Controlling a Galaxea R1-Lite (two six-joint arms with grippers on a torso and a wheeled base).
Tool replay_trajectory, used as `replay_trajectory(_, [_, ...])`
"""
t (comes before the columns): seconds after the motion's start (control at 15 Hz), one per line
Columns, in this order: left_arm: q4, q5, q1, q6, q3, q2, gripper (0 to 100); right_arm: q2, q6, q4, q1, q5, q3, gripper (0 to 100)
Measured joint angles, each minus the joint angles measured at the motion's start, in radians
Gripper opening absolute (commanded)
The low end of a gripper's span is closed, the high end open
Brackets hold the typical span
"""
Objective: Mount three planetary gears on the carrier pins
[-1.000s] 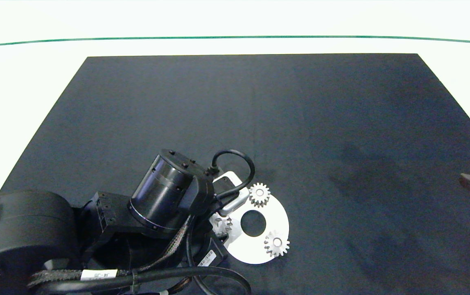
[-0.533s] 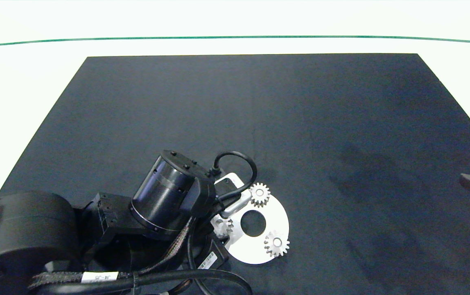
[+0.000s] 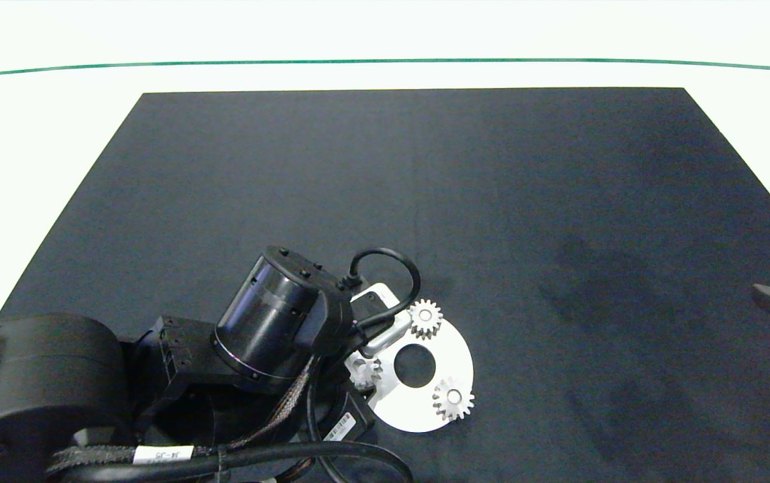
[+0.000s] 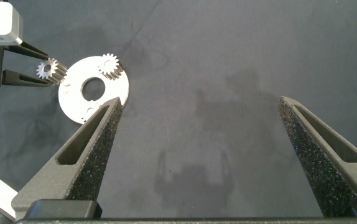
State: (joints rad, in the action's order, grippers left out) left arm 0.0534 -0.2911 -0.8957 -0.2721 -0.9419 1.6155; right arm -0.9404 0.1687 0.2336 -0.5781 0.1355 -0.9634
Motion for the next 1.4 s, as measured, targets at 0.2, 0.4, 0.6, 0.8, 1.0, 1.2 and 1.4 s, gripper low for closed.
replay_trajectory(0.2, [0.002,-0.002,0.002,0.000,0.013,-0.002,19,0.000,0.000,0.000,-0.009,0.001,0.000,100])
replay_trajectory(0.4, [-0.008,-0.001,0.000,-0.002,0.014,-0.003,19,0.000,0.000,0.000,-0.012,0.001,0.000,100])
replay_trajectory(0.6, [-0.015,0.000,-0.003,-0.011,0.008,-0.003,19,0.000,0.000,0.000,-0.012,0.001,0.000,100])
replay_trajectory(0.8, [-0.017,0.000,-0.003,-0.017,0.007,-0.003,19,0.000,0.000,0.000,-0.012,0.001,0.000,100])
replay_trajectory(1.0, [-0.017,0.000,-0.001,-0.021,0.010,-0.006,19,0.000,0.000,0.000,-0.012,0.001,0.000,100])
replay_trajectory(1.2, [-0.016,0.000,-0.001,-0.044,0.014,-0.011,19,0.000,0.001,0.000,-0.013,0.001,0.000,100])
replay_trajectory(1.4, [-0.016,-0.009,0.001,-0.063,0.014,-0.008,19,0.000,0.001,0.000,-0.014,0.001,0.000,100])
